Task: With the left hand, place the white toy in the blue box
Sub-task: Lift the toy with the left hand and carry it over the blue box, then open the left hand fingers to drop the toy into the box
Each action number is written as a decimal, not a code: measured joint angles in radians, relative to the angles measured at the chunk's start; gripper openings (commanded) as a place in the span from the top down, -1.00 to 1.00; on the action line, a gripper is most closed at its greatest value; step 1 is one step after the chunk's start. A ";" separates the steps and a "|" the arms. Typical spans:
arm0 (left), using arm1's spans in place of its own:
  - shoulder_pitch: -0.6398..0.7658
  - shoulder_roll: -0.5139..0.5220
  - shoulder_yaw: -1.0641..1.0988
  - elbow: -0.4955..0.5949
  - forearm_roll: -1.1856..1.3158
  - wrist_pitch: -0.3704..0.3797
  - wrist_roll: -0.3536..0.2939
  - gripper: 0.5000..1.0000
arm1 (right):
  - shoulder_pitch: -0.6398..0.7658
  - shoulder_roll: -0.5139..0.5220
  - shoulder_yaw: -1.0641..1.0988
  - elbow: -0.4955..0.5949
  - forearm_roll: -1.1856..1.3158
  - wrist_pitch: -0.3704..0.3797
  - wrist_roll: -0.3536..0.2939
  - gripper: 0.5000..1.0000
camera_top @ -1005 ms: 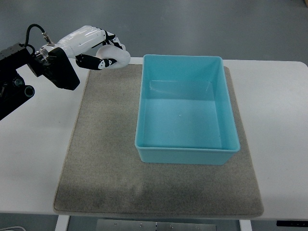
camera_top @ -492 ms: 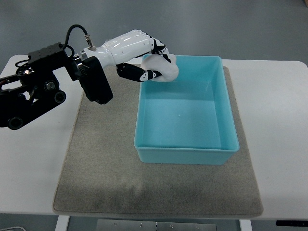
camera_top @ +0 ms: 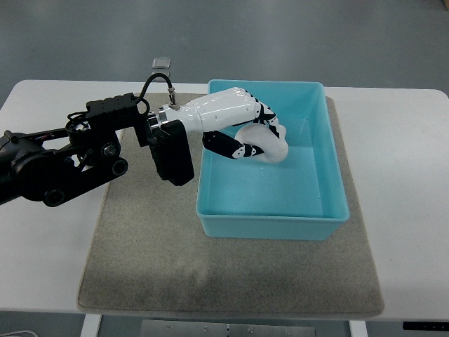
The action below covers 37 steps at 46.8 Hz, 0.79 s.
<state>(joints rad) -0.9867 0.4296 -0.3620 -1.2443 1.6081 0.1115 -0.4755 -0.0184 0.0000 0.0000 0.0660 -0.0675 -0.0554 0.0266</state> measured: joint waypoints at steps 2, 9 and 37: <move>0.001 0.000 0.000 0.004 0.000 0.000 0.000 0.20 | 0.000 0.000 0.000 0.000 0.000 0.000 0.000 -0.74; 0.007 -0.002 0.000 0.009 -0.007 0.000 -0.001 -0.09 | 0.000 0.000 0.000 0.000 0.000 -0.001 0.000 -0.74; 0.011 0.003 -0.016 0.030 -0.145 0.054 -0.002 -0.98 | 0.000 0.000 0.000 0.000 0.000 0.000 0.000 -0.74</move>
<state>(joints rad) -0.9760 0.4322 -0.3782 -1.2140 1.4632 0.1656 -0.4771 -0.0184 0.0000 0.0000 0.0659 -0.0675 -0.0555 0.0267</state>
